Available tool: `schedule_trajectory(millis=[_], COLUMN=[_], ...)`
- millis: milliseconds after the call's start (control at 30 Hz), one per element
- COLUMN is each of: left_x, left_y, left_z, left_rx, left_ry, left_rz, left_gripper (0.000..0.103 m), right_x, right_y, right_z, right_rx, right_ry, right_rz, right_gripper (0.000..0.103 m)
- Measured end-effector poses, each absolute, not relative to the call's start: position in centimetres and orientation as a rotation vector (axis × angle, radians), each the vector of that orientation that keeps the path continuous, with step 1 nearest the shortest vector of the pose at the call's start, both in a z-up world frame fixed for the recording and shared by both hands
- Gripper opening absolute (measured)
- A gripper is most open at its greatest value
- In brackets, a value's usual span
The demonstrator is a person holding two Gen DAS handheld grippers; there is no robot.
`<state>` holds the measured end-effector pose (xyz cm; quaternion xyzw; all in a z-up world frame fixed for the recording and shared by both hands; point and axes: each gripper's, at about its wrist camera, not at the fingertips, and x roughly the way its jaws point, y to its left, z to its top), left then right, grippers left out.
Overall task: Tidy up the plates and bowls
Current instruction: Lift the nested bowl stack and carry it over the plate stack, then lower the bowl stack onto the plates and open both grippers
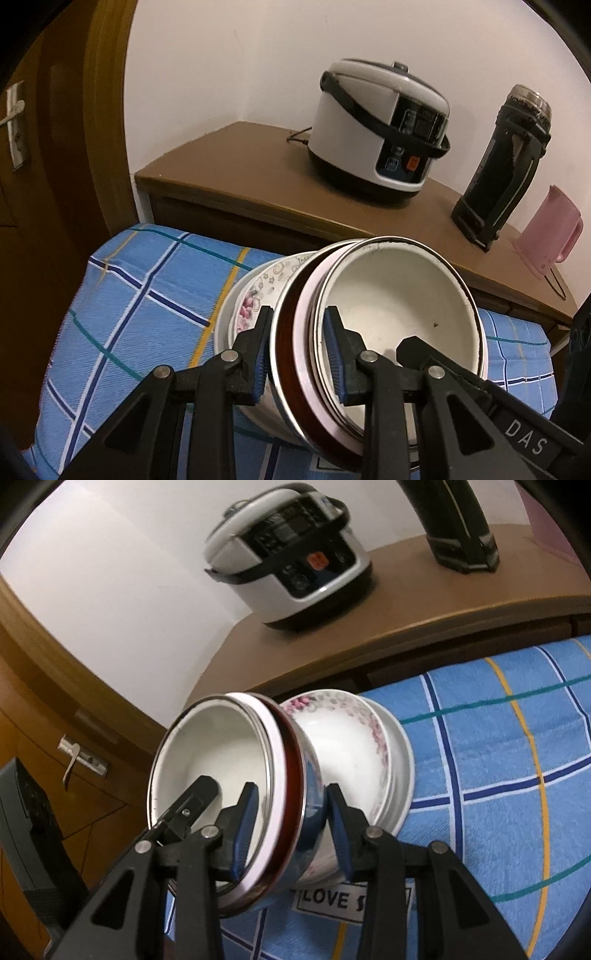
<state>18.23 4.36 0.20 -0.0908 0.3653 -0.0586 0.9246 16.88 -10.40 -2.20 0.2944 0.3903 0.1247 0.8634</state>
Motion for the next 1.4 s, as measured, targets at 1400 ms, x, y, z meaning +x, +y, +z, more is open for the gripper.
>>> schedule_trajectory(millis=[1400], left_x=[19.5], left_y=[3.5], left_z=[0.3], left_rx=[-0.068], left_ry=[0.661], left_rz=[-0.042], left_gripper=[0.066], right_x=[17.6], right_y=[-10.9], right_z=[-0.6], right_rx=[0.456], right_ry=[0.625], right_rz=[0.144], right_gripper=[0.064])
